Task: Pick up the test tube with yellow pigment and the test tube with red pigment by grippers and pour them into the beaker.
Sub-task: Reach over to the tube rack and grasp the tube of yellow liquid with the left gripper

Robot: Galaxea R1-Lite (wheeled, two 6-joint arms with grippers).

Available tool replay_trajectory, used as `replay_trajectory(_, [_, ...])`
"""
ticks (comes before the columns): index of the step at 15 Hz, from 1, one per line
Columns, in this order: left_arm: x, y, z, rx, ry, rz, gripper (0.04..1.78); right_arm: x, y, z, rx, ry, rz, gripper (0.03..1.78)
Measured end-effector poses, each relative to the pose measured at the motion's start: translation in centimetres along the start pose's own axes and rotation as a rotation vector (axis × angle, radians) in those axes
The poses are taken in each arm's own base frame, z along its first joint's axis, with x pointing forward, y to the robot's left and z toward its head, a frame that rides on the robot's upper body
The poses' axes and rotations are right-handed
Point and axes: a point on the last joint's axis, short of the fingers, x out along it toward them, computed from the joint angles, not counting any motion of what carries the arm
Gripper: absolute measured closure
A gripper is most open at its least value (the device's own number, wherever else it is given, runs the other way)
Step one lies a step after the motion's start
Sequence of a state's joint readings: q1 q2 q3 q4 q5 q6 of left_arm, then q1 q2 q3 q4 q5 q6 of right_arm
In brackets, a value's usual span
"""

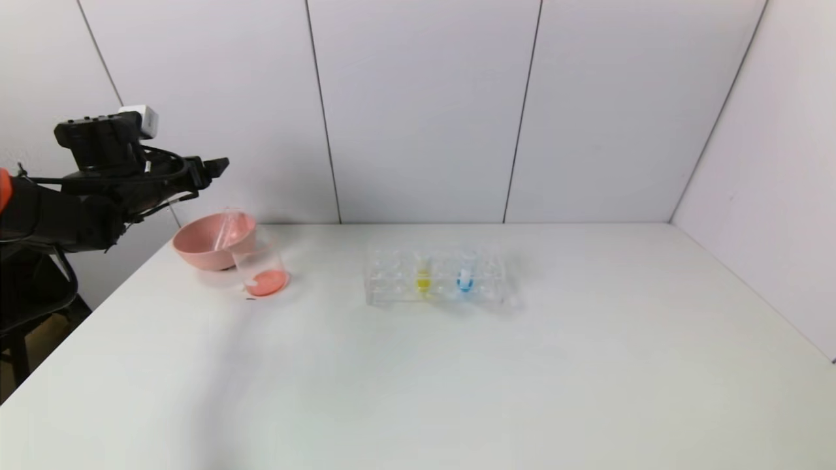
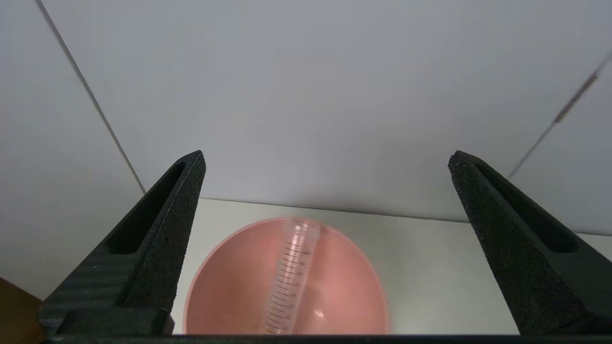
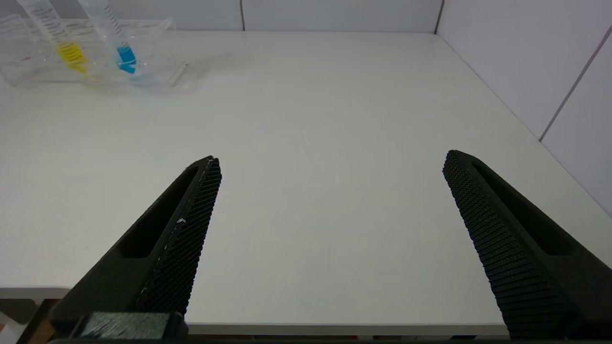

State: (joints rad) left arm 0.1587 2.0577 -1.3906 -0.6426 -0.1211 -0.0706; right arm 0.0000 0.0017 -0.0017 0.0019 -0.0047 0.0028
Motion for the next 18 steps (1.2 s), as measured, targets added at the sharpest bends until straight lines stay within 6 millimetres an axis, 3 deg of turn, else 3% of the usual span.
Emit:
replay_trajectory(8, [-9.8,-6.8,4.3,0.014,-0.016,-0.155,0.04,0.0,0.0,0.0,0.0,0.0,0.0,0.11])
replay_trajectory(14, [-17.4,-11.4,2.9,0.058,0.036,-0.347,0.04,0.0,0.0,0.0,0.0,0.0,0.0,0.11])
replay_trajectory(18, [-21.0,-14.0,1.2,0.069,0.071,-0.487,0.04,0.0,0.0,0.0,0.0,0.0,0.0,0.11])
